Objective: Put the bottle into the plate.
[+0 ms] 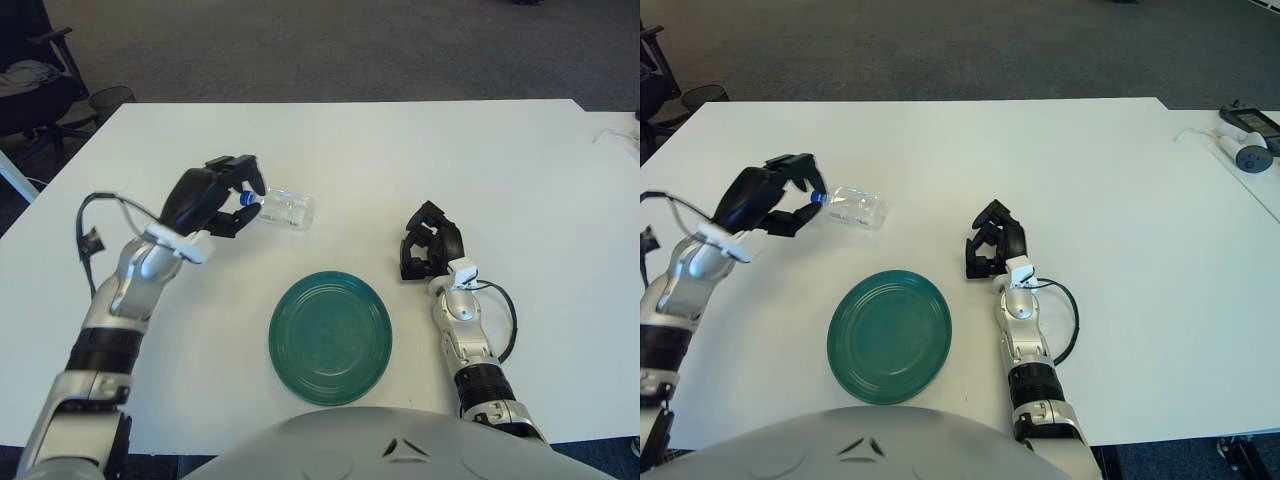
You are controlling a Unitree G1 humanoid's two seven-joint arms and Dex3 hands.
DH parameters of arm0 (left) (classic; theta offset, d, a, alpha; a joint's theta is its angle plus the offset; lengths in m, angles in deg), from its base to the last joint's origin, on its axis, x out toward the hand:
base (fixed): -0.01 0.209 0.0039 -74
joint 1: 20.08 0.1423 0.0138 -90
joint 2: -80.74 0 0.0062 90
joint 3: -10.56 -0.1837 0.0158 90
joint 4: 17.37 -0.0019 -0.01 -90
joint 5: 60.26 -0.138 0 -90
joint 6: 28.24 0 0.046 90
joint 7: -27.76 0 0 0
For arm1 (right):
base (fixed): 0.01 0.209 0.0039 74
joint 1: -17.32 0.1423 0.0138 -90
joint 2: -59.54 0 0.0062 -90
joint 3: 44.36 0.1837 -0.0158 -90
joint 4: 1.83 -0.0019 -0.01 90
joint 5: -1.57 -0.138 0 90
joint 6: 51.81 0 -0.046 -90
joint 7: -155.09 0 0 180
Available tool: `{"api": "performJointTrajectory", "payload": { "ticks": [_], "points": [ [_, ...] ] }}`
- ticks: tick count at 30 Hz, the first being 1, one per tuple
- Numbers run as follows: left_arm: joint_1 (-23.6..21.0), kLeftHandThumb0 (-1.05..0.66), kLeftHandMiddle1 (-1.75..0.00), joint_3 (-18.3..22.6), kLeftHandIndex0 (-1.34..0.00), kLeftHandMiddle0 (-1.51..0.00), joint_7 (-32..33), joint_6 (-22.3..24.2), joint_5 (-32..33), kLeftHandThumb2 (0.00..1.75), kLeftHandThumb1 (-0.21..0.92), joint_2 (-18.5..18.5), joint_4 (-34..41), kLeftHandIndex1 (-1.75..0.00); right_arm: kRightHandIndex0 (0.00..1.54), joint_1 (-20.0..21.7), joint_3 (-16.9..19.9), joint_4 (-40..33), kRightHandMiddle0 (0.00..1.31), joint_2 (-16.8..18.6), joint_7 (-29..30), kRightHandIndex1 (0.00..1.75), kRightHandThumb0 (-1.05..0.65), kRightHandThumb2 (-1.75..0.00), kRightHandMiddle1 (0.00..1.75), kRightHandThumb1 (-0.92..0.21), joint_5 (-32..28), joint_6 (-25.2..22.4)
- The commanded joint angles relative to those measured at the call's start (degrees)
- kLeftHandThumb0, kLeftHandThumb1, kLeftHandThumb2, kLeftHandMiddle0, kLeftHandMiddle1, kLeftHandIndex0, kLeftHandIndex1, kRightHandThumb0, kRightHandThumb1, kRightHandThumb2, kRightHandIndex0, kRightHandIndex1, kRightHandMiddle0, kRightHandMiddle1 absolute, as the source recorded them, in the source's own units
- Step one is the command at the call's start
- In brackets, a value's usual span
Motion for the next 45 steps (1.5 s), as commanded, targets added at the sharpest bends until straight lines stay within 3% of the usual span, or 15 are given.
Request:
{"api": "performJointTrajectory", "payload": {
  "ticks": [1,3,7,9,19,45],
  "points": [
    [-3.75,-0.97,-0.29,-3.83,-0.02,-0.01,-0.56,0.56,-6.66,0.39,0.81,-3.21,-3.59,-0.8,0.97,-1.94,-0.01,3.72,0.71,0.16,-0.01,1.59,0.0,-1.73,1.75,0.1,-0.04,-2.24],
    [-4.6,-1.02,-0.12,-5.14,-0.01,0.0,-0.88,0.54,-9.5,0.29,0.85,-4.97,-3.51,-0.46,0.97,-1.78,-0.04,4.02,0.72,0.14,-0.12,1.58,0.0,-1.74,1.75,0.11,-0.16,-2.16],
    [-7.15,-1.04,-0.02,-8.37,0.0,0.0,-2.89,-0.49,-13.31,0.2,0.84,-7.82,-4.58,-0.12,0.98,-1.9,-0.3,3.6,0.72,0.49,0.62,1.57,0.0,-1.75,1.75,0.12,0.28,-2.06],
    [-7.85,-1.04,-0.01,-9.17,0.0,0.0,-3.18,-0.71,-13.69,0.19,0.83,-8.21,-5.11,-0.06,0.99,-1.93,-0.39,3.59,0.72,0.51,0.68,1.57,0.0,-1.75,1.75,0.12,0.31,-1.98],
    [-9.93,-1.05,0.0,-11.55,0.0,0.0,-0.7,1.82,-17.5,0.13,0.76,-8.45,-5.15,0.0,0.99,-1.73,-0.31,4.0,0.73,0.03,-0.11,1.55,0.0,-1.74,1.75,0.12,-0.31,-2.22],
    [-15.37,-1.05,0.0,-15.82,0.0,0.0,6.62,3.51,-20.93,0.13,0.86,-8.02,-12.6,0.0,0.99,-2.13,-0.63,3.78,0.73,0.67,0.78,1.56,0.0,-1.75,1.75,0.12,0.05,-2.56]
  ]
}}
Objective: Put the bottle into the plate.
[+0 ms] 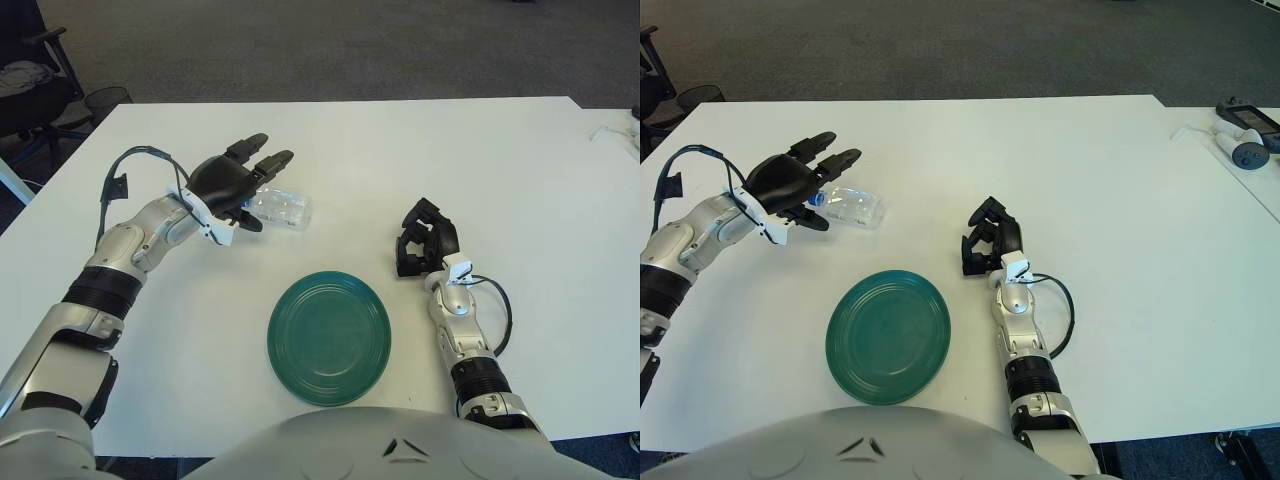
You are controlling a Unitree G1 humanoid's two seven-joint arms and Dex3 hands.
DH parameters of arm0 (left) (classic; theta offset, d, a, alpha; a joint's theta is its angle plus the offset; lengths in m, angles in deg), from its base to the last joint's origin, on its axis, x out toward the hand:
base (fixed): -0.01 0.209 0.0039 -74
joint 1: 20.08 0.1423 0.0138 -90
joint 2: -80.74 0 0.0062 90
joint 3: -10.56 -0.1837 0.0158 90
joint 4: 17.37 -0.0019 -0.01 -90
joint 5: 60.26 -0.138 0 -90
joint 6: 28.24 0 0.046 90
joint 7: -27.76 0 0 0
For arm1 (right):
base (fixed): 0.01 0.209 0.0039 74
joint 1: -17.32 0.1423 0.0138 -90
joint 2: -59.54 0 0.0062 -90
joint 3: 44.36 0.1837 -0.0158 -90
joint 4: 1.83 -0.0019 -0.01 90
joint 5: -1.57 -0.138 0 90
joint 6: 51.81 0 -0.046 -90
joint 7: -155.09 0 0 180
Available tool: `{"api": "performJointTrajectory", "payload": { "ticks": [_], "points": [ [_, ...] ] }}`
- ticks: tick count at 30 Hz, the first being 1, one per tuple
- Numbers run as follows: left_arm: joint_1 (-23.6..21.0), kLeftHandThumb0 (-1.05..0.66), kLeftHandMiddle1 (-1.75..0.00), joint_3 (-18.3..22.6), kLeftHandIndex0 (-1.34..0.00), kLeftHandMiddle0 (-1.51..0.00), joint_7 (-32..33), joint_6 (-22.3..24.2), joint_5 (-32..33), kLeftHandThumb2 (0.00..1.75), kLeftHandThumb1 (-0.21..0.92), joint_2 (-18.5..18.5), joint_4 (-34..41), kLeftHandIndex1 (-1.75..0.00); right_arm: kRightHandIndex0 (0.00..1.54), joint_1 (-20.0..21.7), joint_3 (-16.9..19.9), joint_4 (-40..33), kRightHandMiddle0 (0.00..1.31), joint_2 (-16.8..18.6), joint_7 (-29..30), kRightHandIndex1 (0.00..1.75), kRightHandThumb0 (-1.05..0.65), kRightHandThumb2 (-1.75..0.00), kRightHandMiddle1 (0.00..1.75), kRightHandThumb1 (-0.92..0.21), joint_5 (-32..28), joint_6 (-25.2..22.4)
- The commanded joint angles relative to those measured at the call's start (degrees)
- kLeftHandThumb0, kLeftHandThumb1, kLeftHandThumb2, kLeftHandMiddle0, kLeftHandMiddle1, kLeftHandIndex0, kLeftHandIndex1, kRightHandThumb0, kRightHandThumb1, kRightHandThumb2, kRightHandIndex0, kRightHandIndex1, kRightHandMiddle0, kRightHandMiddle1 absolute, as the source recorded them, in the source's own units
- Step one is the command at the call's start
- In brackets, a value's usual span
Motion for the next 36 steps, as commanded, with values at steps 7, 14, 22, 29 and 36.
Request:
{"api": "performJointTrajectory", "payload": {
  "ticks": [7,14,22,29,36],
  "points": [
    [-3.07,-1.05,0.0,-2.37,0.0,0.0,3.98,-0.24,-1.25,0.14,0.89,0.55,-4.82,0.0,0.97,-2.69,0.1,3.35,0.72,0.49,-1.09,1.59,0.0,-1.75,1.75,0.12,-1.08,-2.62],
    [-4.93,-1.05,0.0,-4.42,0.0,0.0,5.1,-2.69,-0.98,0.13,0.9,0.8,-8.27,0.0,0.97,-3.89,-0.48,0.77,0.72,1.09,0.68,1.58,0.0,-1.75,1.75,0.12,0.38,-4.05],
    [-7.39,-1.05,0.0,-6.43,0.0,0.0,2.69,-7.25,0.85,0.11,0.88,1.11,-12.77,0.0,0.99,-3.89,-0.56,1.4,0.73,0.74,1.33,1.56,0.0,-1.75,1.75,0.12,0.98,-3.26],
    [-9.06,-1.05,0.0,-7.94,0.0,0.0,-0.61,-8.54,1.62,0.1,0.86,1.69,-15.18,0.0,1.0,-3.7,-0.3,1.53,0.72,0.82,0.8,1.55,0.0,-1.74,1.75,0.12,0.49,-4.51],
    [-10.52,-1.05,0.0,-9.35,0.0,0.0,-0.69,-10.87,1.36,0.1,0.88,2.04,-16.98,0.0,1.0,-3.83,-0.21,1.44,0.72,1.07,0.8,1.55,0.0,-1.74,1.75,0.12,0.24,-3.79]
  ]
}}
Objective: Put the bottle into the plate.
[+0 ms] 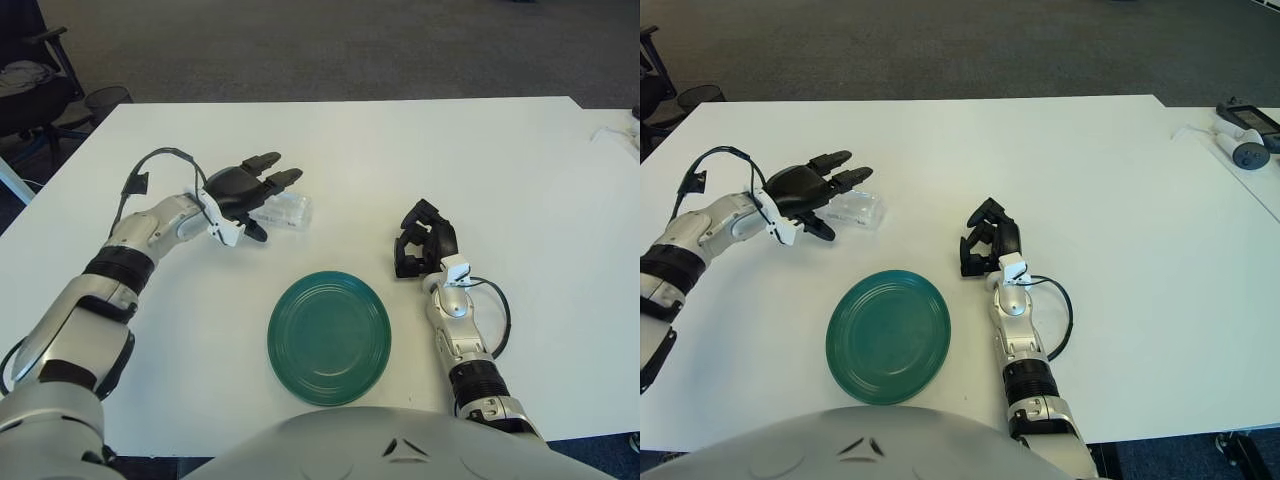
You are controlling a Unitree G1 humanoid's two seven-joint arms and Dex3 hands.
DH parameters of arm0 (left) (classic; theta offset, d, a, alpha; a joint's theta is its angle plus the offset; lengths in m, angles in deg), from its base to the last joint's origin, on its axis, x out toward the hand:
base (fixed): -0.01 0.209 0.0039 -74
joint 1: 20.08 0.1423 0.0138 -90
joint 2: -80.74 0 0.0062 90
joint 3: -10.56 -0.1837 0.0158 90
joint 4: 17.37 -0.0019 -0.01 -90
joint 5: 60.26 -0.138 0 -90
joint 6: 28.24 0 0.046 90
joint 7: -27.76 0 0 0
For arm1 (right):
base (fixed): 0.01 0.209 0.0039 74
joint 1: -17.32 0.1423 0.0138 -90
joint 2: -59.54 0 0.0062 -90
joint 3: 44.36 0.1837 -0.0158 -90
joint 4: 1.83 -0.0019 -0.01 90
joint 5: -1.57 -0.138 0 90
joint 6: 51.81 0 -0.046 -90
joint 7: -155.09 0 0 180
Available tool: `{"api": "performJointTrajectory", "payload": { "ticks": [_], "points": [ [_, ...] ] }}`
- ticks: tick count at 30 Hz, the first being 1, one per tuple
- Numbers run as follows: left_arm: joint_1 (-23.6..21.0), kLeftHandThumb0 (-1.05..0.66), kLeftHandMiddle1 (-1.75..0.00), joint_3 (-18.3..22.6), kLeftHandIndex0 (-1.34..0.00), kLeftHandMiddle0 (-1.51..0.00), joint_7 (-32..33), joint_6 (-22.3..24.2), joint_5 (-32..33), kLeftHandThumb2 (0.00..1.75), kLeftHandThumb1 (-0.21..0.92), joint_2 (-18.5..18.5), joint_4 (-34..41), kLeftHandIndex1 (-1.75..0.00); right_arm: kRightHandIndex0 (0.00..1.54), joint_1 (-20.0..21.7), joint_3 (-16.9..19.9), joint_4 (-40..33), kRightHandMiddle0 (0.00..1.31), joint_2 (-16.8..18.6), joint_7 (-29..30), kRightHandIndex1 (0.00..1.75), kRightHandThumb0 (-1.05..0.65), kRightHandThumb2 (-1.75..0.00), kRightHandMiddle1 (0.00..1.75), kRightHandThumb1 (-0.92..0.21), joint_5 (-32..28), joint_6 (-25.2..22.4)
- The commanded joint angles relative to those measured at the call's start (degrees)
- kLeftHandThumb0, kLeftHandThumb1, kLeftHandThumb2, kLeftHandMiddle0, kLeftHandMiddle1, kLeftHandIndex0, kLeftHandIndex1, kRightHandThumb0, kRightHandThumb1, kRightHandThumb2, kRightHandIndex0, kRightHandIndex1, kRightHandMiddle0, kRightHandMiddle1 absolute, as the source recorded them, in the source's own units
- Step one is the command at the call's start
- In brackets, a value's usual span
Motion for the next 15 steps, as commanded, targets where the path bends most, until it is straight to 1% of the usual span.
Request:
{"api": "performJointTrajectory", "payload": {
  "ticks": [1,12,15],
  "points": [
    [-1.94,-1.05,0.0,-1.11,0.0,0.0,-0.21,-1.35,0.01,0.1,0.88,0.16,-1.03,0.0,0.99,-2.9,0.21,2.78,0.72,0.38,-0.33,1.55,0.0,-1.74,1.75,0.12,-0.75,-3.09],
    [-4.0,-1.05,0.0,-2.93,0.0,0.0,-0.07,-3.93,-0.27,0.16,0.92,1.14,-2.98,0.0,0.99,-2.6,0.51,3.41,0.73,0.51,-1.01,1.56,0.0,-1.75,1.75,0.12,-1.5,-2.87],
    [-4.68,-1.05,0.0,-3.57,0.0,0.0,0.21,-4.21,-0.39,0.16,0.92,2.03,-4.33,0.0,0.99,-2.68,0.45,2.69,0.73,0.68,-0.41,1.56,0.0,-1.75,1.75,0.12,-1.21,-3.39]
  ]
}}
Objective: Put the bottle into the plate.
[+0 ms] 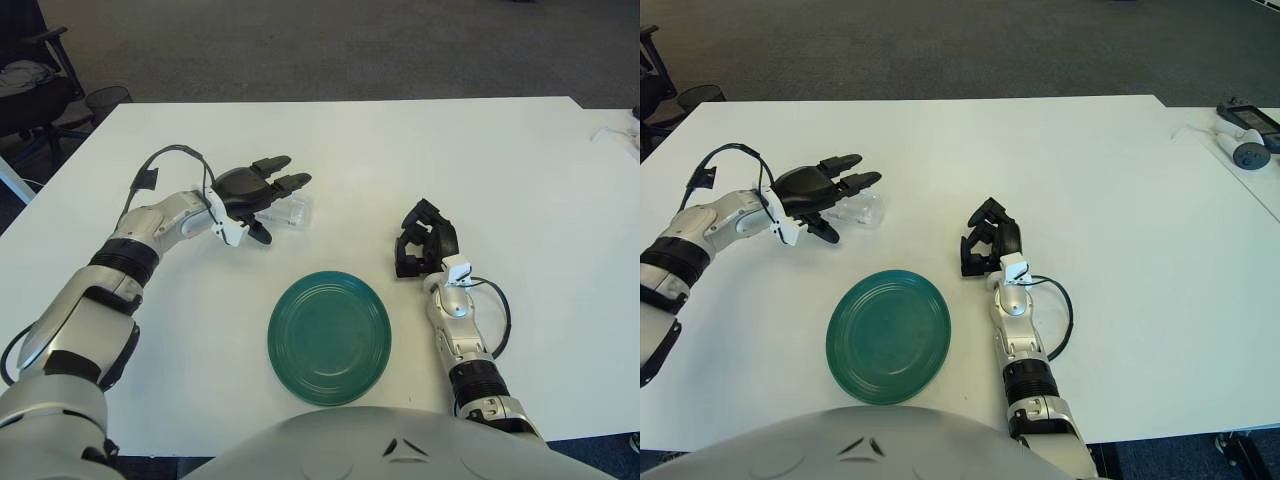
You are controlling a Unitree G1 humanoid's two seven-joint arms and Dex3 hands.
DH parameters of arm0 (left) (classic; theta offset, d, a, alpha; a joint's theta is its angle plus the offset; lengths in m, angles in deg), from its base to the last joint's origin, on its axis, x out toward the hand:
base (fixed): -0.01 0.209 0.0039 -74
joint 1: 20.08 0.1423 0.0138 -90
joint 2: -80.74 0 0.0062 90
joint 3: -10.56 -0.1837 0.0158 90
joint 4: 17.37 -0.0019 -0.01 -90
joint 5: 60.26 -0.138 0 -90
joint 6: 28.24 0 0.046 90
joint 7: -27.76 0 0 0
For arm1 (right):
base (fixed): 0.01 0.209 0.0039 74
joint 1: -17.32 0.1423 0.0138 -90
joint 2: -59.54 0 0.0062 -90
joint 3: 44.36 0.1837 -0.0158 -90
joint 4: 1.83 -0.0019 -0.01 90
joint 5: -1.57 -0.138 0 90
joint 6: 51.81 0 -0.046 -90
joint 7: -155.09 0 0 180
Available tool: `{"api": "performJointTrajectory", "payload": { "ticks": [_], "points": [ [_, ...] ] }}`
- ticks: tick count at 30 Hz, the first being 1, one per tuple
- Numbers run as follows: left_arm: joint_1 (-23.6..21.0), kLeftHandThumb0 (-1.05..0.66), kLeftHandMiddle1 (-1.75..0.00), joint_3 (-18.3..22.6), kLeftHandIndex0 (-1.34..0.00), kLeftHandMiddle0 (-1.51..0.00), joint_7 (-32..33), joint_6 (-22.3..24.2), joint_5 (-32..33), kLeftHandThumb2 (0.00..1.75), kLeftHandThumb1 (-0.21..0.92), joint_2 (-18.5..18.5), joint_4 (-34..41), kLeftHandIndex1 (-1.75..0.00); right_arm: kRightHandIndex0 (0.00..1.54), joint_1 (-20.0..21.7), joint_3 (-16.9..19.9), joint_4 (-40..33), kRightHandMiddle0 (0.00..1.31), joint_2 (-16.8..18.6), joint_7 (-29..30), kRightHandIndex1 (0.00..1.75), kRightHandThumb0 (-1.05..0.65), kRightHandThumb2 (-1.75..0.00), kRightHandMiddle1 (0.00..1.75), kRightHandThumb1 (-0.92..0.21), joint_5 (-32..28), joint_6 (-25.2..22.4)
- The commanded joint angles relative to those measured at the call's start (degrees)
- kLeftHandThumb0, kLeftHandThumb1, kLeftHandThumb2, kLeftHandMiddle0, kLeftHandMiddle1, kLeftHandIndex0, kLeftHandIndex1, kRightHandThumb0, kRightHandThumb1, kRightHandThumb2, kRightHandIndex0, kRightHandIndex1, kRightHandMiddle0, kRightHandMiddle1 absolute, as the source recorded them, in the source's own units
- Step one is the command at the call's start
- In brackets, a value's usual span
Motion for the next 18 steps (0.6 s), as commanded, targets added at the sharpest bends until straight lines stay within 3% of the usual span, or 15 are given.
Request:
{"api": "performJointTrajectory", "payload": {
  "ticks": [1,13,18],
  "points": [
    [-2.04,-1.05,0.0,-1.11,-0.01,0.0,0.42,-0.42,-0.41,0.17,0.92,1.14,-2.02,0.0,0.99,-2.74,0.11,2.54,0.73,0.56,0.39,1.56,0.0,-1.75,1.75,0.12,-0.2,-3.55],
    [-1.58,-1.05,-0.01,-3.91,-0.04,-0.02,2.93,1.03,-1.47,0.13,0.86,5.78,-6.46,-0.05,1.0,-2.69,0.04,3.09,0.73,0.83,0.96,1.55,0.0,-1.75,1.75,0.13,-0.18,-3.04],
    [-2.31,-1.04,-0.02,-5.94,0.0,-0.05,5.96,2.5,-3.12,0.13,0.85,7.6,-9.92,-0.21,1.0,-2.84,-0.07,3.09,0.73,0.9,0.96,1.54,0.0,-1.75,1.75,0.13,-0.14,-2.56]
  ]
}}
